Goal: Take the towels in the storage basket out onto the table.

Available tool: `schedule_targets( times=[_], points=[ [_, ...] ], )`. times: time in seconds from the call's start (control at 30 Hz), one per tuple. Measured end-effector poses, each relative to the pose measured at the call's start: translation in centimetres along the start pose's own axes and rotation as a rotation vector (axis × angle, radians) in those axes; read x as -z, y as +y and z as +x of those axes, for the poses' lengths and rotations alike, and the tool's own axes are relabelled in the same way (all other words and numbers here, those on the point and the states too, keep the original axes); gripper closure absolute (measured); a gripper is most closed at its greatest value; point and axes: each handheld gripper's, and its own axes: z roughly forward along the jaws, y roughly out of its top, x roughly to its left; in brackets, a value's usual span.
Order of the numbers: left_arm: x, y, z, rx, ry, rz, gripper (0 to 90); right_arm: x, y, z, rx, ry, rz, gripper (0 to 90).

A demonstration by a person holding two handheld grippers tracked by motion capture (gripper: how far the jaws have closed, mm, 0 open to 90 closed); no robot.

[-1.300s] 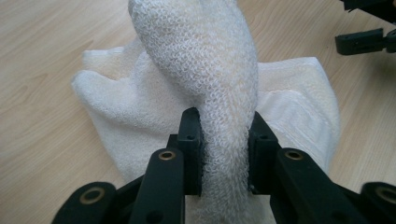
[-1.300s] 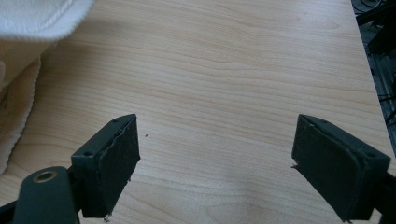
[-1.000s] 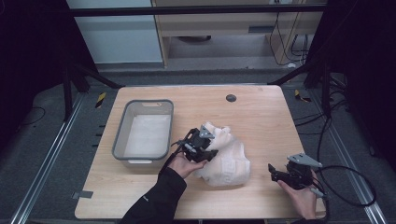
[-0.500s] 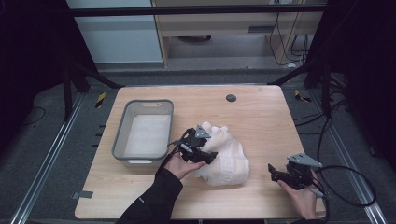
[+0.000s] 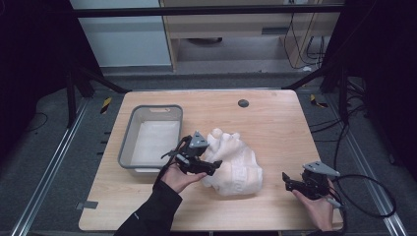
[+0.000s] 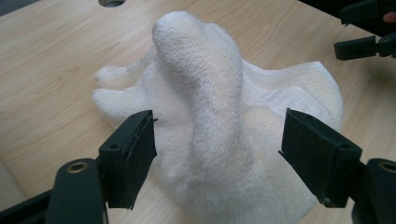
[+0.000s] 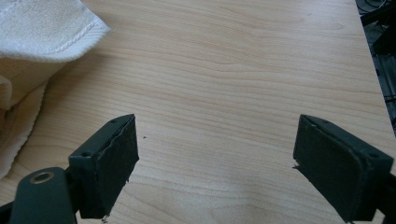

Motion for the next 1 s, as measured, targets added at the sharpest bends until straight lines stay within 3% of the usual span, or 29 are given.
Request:
schedule_targets(
  times=[0.4,0.73,1.0],
  points=[
    [3.5,-3.8,1.4,0.037,0.035,-0.059,24.7,0.0,0.0,0.0,-0.010,0.009,-0.002,13.4],
    [6.2,-8.5,2.7,0.085,0.072,-0.077,28.4,0.0,0.0,0.1,-0.008,0.012,0.001,13.1],
    [8.0,-11.9,4.4,0.156,0.116,-0.078,29.7,0.0,-0.1,0.2,-0.009,0.014,0.004,12.8]
  ],
)
